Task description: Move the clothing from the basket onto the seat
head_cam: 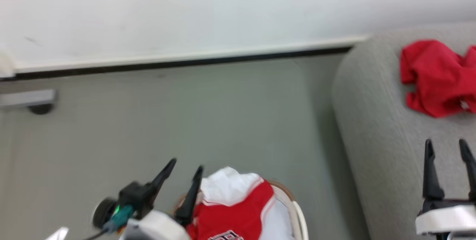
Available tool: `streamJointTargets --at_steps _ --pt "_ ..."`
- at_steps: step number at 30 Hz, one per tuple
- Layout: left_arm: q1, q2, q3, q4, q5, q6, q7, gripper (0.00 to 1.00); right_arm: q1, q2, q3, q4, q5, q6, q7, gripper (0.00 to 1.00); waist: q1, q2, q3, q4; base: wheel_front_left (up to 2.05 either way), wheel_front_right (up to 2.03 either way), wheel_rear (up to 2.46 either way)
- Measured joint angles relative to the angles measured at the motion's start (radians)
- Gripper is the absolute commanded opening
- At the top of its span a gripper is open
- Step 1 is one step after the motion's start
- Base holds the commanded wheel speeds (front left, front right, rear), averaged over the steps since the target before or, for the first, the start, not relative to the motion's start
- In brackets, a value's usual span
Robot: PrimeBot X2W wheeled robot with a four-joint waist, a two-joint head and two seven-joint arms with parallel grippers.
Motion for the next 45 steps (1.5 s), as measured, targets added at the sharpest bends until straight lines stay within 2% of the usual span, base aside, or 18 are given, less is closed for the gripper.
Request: streamJointTargets --at_steps 5,12,21,34,45 --pt "0.154 -0.043 0.142 0.018 0.051 -0.015 0.000 1.00 0.097 0.008 0.053 -0.039 0.036 0.000 0.000 1.00 0.0000 0.0000 -0.072 0.075 0.00 0.00 0.00" --pt "0.309 -0.114 0.338 0.029 0.132 -0.063 0.000 1.00 0.196 0.010 0.092 -0.026 0.073 0.000 0.000 1.00 0.0001 0.0000 -0.158 0.152 0.00 0.00 0.00" --pt "0.408 -0.216 0.530 0.051 0.240 -0.151 0.000 1.00 0.265 0.010 0.133 0.015 0.068 0.000 0.000 1.00 0.0002 0.0000 -0.228 0.195 0.00 0.00 0.00" --pt "0.421 -0.304 0.666 0.079 0.353 -0.258 0.000 1.00 0.253 0.010 0.147 0.021 0.078 0.000 0.000 1.00 0.0003 0.0000 -0.229 0.177 0.00 0.00 0.00" --pt "0.347 -0.339 0.659 0.124 0.421 -0.324 0.000 1.00 0.200 0.010 0.119 -0.046 0.113 0.000 0.000 1.00 0.0005 0.0000 -0.164 0.091 0.00 0.00 0.00"
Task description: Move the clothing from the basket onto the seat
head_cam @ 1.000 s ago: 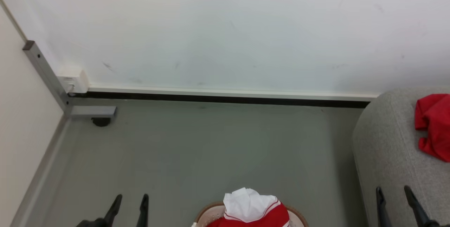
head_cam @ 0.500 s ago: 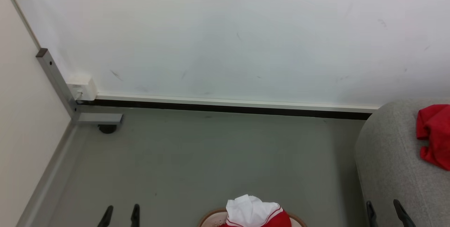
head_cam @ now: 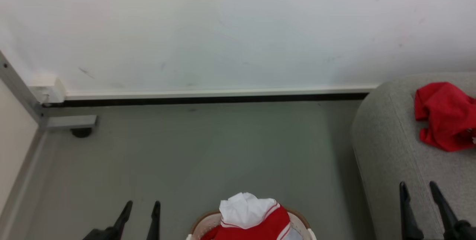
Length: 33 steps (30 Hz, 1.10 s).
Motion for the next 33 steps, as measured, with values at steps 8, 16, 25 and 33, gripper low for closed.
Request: streamJointTargets --at_steps 8,16,25,33 --pt "-0.189 -0.002 -0.112 0.169 0.074 -0.029 0.015 1.00 -0.084 -0.001 0.016 -0.055 0.029 0.000 0.000 1.00 0.0001 0.0000 0.117 -0.077 0.00 0.00 0.00" --pt "-0.401 -0.006 -0.247 0.382 0.159 -0.043 0.148 1.00 -0.167 -0.001 0.088 -0.119 0.078 0.000 0.000 1.00 0.0002 0.0000 0.273 -0.151 0.00 0.00 0.00" --pt "-0.568 -0.022 -0.333 0.582 0.234 -0.045 0.292 1.00 -0.230 -0.001 0.144 -0.175 0.137 0.000 0.000 1.00 0.0003 0.0000 0.434 -0.214 0.00 0.00 0.00" --pt "-0.700 0.005 -0.370 0.738 0.288 -0.003 0.386 1.00 -0.266 -0.001 0.180 -0.254 0.198 0.000 0.000 1.00 0.0002 0.0000 0.598 -0.265 0.00 0.00 0.00"
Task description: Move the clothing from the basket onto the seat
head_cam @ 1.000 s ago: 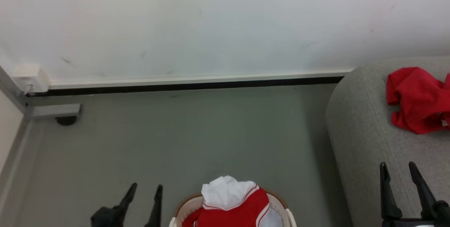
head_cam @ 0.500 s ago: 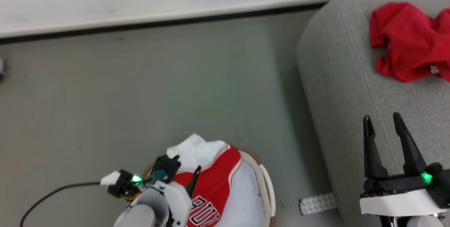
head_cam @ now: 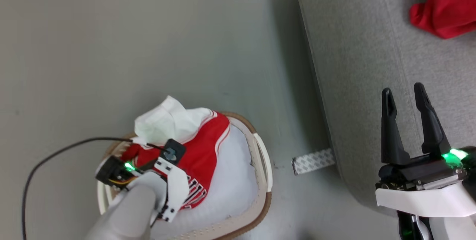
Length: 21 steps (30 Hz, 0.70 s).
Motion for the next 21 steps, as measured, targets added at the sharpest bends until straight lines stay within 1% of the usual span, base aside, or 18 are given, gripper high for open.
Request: streamJointTargets --at_steps 2,8,13,14,15,17,21 --pt "-0.024 0.013 -0.005 0.028 0.008 0.015 0.017 1.00 -0.007 0.000 0.006 -0.022 0.009 0.000 0.000 1.00 0.0000 0.0000 0.039 -0.010 0.00 0.00 0.00" --pt "-0.088 0.053 -0.017 0.094 0.025 0.041 0.044 1.00 -0.015 0.000 0.027 -0.092 0.042 0.000 0.000 1.00 0.0000 0.0000 0.146 -0.039 0.00 0.00 0.00" --pt "-0.119 0.065 -0.027 0.123 0.030 0.046 0.034 1.00 -0.005 0.000 0.033 -0.126 0.051 0.000 0.000 1.00 0.0000 0.0000 0.213 -0.062 0.00 0.00 0.00" --pt "-0.121 0.066 -0.027 0.128 0.029 0.046 0.026 0.57 0.000 0.000 0.031 -0.129 0.051 0.000 0.000 1.00 -0.0001 0.0000 0.221 -0.065 0.00 0.00 0.00" --pt "-0.123 0.065 -0.026 0.132 0.026 0.046 0.021 0.00 0.007 0.000 0.029 -0.129 0.051 0.000 0.000 1.00 -0.0001 -0.0001 0.227 -0.066 0.00 0.00 0.00" --pt "-0.126 0.063 -0.028 0.143 0.022 0.046 0.001 0.00 0.013 0.000 0.023 -0.128 0.051 0.000 0.000 1.00 -0.0001 0.0000 0.231 -0.066 0.00 0.00 0.00" --pt "-0.123 0.033 -0.038 0.166 0.011 0.033 -0.029 0.00 0.012 0.000 0.007 -0.108 0.054 0.000 0.000 1.00 -0.0001 -0.0001 0.205 -0.053 0.00 0.00 0.00"
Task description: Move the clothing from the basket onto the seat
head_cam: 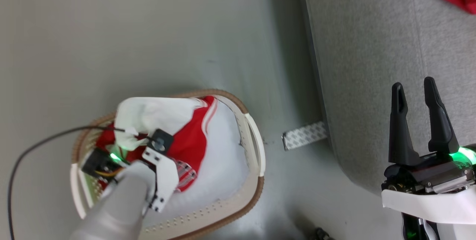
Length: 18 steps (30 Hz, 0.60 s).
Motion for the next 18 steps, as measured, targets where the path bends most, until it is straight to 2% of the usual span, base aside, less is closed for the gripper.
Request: streamJointTargets --at_steps 8,18 --pt "0.075 -0.060 0.021 0.011 -0.078 -0.031 -0.123 0.00 0.001 0.001 -0.039 0.054 -0.006 0.000 0.000 1.00 -0.0001 0.0000 -0.136 0.048 0.00 0.00 0.00" --pt "0.230 -0.094 0.026 -0.054 -0.202 -0.076 -0.247 0.00 0.085 0.001 -0.101 0.132 -0.033 0.000 0.000 1.00 -0.0002 0.0000 -0.378 0.141 0.00 0.00 0.00"
